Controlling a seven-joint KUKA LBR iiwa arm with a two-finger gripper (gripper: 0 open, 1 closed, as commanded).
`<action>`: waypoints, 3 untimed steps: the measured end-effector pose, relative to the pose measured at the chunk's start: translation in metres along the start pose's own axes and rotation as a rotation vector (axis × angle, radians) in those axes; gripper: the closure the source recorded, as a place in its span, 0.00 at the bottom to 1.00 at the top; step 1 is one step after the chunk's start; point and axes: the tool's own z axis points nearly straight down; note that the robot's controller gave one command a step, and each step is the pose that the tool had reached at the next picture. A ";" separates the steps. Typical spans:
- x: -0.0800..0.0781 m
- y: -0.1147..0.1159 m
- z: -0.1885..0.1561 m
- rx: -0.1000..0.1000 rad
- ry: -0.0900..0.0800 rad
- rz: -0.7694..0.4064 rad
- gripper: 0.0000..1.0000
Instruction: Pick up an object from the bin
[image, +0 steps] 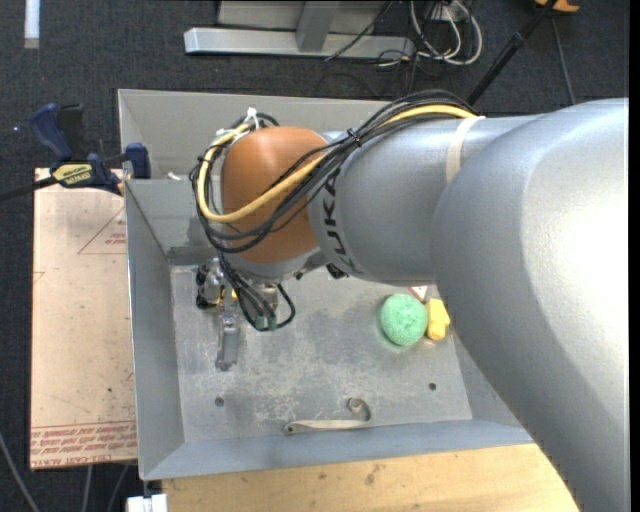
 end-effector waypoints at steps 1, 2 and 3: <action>-0.002 -0.001 -0.005 -0.001 -0.007 0.004 0.00; -0.028 -0.027 -0.032 -0.002 -0.007 0.025 0.00; -0.045 -0.041 -0.050 -0.002 -0.012 0.025 0.00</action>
Offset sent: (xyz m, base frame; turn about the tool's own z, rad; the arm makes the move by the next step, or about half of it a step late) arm 0.0371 -0.0378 0.0406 0.0336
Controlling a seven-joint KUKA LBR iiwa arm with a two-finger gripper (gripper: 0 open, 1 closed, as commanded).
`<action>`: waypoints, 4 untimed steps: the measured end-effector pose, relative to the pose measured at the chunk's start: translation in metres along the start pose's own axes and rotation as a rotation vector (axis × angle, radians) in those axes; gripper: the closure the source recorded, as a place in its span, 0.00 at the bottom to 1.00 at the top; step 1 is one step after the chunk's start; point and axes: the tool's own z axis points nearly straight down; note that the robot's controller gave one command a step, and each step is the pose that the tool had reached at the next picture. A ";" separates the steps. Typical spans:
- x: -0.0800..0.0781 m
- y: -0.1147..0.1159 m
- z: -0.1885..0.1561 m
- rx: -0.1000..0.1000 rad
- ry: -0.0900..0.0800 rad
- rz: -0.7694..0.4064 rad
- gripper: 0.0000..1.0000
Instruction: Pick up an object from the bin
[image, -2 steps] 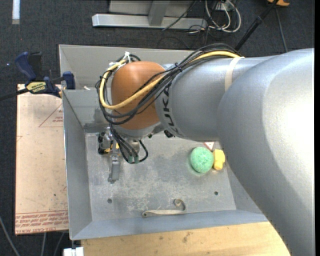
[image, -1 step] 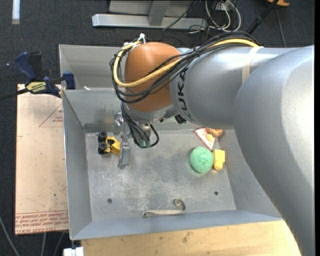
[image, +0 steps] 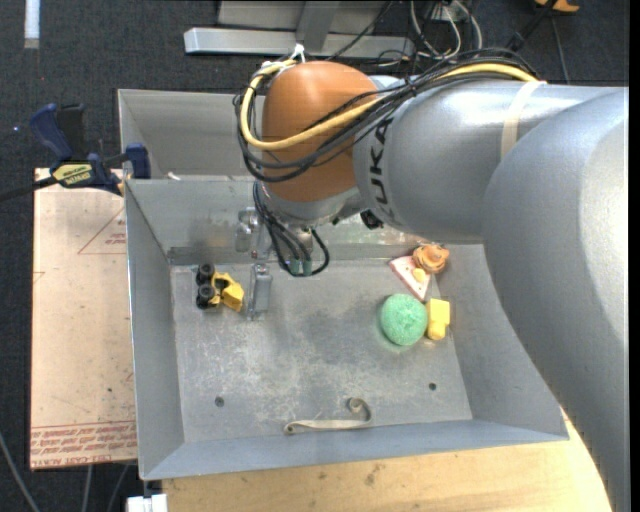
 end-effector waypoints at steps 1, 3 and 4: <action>-0.016 0.027 0.057 -0.002 -0.006 -0.028 0.00; 0.066 -0.004 0.046 0.001 0.005 0.159 0.00; 0.066 -0.004 0.046 0.001 0.005 0.159 0.00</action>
Offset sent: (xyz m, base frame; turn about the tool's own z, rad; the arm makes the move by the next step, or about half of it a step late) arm -0.0659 -0.0034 -0.0460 0.1582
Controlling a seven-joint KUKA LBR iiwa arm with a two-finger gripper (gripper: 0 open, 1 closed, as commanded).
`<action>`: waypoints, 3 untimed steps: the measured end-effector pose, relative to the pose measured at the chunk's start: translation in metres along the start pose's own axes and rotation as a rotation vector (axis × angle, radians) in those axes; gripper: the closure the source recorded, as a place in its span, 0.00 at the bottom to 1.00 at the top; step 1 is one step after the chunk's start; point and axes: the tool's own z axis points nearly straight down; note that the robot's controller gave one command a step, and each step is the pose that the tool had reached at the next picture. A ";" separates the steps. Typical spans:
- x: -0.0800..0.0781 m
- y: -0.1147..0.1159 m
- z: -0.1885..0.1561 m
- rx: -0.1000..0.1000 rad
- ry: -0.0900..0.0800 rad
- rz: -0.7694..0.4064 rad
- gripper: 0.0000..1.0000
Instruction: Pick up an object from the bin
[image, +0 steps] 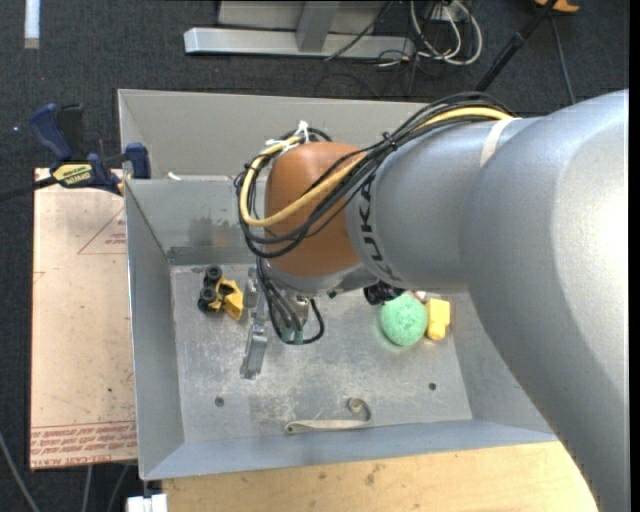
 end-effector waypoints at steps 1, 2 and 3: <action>-0.004 -0.006 -0.017 0.002 0.005 0.064 0.00; -0.013 -0.025 -0.063 0.001 0.000 0.121 0.00; -0.063 0.022 -0.032 -0.004 -0.012 0.013 0.00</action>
Offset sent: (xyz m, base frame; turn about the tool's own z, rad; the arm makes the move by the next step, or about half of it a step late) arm 0.0092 -0.0302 0.0656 0.1233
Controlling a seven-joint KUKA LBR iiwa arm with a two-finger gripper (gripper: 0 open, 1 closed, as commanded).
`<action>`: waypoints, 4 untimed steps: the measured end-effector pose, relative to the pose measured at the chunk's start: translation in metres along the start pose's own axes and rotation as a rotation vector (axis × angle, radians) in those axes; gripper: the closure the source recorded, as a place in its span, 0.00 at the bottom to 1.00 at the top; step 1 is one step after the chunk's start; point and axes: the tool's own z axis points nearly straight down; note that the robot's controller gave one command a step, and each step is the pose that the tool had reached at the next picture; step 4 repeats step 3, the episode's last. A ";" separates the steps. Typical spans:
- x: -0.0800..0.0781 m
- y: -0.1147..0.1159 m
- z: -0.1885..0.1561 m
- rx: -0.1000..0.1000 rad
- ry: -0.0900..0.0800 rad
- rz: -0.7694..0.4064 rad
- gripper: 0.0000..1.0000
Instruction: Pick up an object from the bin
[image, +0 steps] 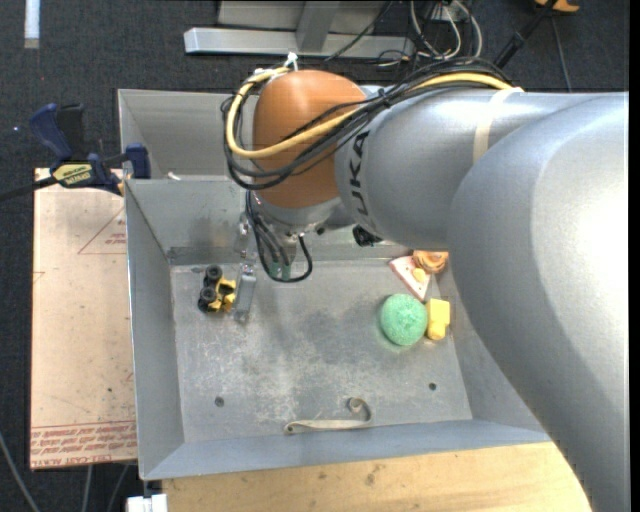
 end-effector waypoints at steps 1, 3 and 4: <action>-0.010 0.015 0.024 0.002 0.011 -0.036 0.00; -0.010 0.002 0.092 0.002 0.012 -0.324 1.00; -0.010 0.002 0.092 0.002 0.012 -0.324 1.00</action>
Offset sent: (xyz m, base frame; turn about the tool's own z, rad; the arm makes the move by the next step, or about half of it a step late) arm 0.0113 0.0003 -0.0913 -0.3270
